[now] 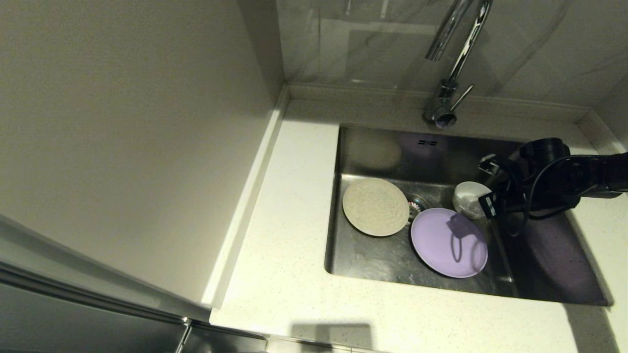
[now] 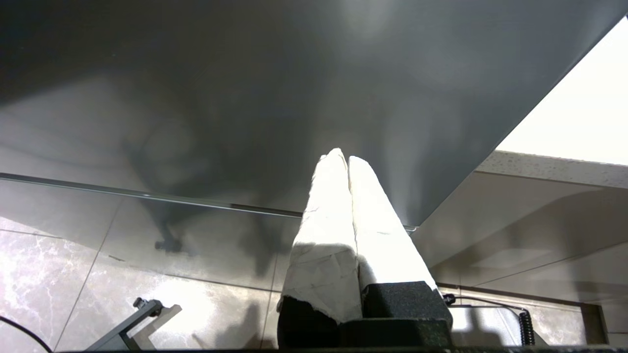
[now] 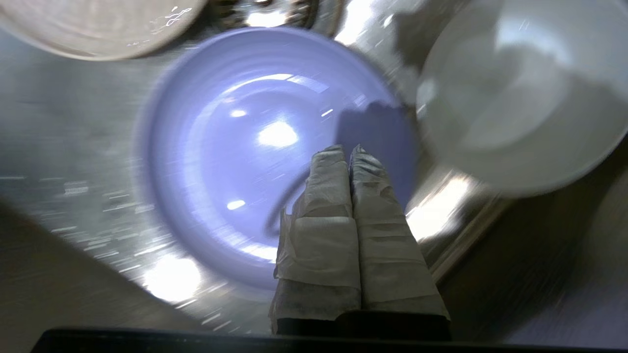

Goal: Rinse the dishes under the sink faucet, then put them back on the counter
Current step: Put a bowl back to the table from the sink

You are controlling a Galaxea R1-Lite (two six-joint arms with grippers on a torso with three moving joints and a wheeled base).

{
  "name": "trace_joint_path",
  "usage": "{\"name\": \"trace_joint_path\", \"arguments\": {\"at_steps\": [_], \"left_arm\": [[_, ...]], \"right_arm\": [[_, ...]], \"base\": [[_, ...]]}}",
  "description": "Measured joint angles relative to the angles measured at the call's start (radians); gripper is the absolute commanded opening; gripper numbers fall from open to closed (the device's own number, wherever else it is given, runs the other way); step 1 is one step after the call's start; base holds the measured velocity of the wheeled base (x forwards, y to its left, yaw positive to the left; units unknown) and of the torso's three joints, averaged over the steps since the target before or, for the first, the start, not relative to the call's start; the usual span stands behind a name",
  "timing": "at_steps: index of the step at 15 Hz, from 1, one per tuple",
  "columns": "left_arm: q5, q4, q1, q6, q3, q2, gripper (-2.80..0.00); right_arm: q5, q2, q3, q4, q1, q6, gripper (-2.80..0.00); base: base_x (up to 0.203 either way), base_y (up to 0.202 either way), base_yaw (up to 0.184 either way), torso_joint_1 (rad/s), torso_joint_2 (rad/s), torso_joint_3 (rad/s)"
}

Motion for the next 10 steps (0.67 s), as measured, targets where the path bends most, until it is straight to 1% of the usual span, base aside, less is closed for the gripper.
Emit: {"name": "trace_joint_path", "arguments": {"at_steps": [2,4,6,8,10], "left_arm": [[0.0,0.0,0.0,0.0,0.0,0.0,-2.8],[0.0,0.0,0.0,0.0,0.0,0.0,-2.8],[0.0,0.0,0.0,0.0,0.0,0.0,-2.8],[0.0,0.0,0.0,0.0,0.0,0.0,-2.8],[0.0,0.0,0.0,0.0,0.0,0.0,-2.8]], "right_arm": [[-0.004,0.052,-0.046,-0.024,-0.002,-0.043,-2.8],[-0.014,0.091,-0.074,-0.075,-0.003,-0.052,-2.8],[-0.015,0.122,-0.119,-0.115,-0.004,-0.05,-2.8],[-0.015,0.155,-0.191,-0.12,-0.003,-0.045,-2.8],[-0.015,0.184,-0.251,-0.121,-0.003,-0.014,-2.8]], "base": [[0.0,0.0,0.0,0.0,0.0,0.0],[0.0,0.0,0.0,0.0,0.0,0.0],[0.0,0.0,0.0,0.0,0.0,0.0],[0.0,0.0,0.0,0.0,0.0,0.0],[0.0,0.0,0.0,0.0,0.0,0.0]]}}
